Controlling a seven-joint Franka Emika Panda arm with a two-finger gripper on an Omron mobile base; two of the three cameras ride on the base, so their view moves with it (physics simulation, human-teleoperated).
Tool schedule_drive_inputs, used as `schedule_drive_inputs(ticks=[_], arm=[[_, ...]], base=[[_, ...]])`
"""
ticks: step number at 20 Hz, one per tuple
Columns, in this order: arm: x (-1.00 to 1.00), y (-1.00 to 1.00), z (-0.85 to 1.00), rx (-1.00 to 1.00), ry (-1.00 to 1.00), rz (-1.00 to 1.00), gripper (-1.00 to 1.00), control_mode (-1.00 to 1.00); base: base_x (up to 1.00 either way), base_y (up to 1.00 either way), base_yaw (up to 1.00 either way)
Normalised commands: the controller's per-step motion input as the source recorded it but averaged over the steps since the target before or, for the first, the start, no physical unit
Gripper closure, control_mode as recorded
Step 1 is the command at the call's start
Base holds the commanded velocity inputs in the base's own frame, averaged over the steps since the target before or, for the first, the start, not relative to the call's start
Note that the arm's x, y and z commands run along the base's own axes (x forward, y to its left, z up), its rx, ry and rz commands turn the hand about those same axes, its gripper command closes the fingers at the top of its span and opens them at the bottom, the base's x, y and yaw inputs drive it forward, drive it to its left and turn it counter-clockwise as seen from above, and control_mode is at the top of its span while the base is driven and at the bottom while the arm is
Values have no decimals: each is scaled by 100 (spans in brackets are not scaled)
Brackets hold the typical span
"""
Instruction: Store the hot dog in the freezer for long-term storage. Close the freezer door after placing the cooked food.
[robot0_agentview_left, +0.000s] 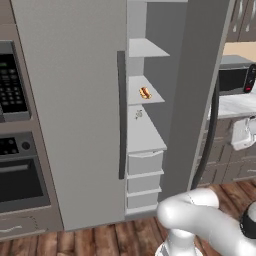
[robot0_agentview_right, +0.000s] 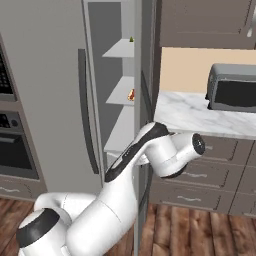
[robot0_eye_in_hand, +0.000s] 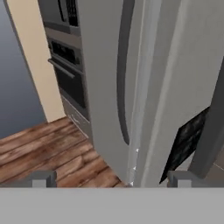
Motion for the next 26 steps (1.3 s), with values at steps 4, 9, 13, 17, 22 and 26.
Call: schedule_drive_inputs(ticks=[4, 9, 13, 17, 22, 26], arm=[[26, -17, 0, 2, -1, 16, -100, -100], [29, 0, -2, 0, 0, 9, -100, -100], [33, 0, -3, 0, -1, 1, -100, -100], [13, 8, -3, 0, 0, 0, -100, -100], [16, 20, -11, 0, 0, 0, -100, -100], [21, 24, -19, 0, 0, 0, -100, -100]], base=[[0, 0, 0], [0, 0, 0], [0, 0, 0], [0, 0, 0], [0, 0, 0], [0, 0, 0]])
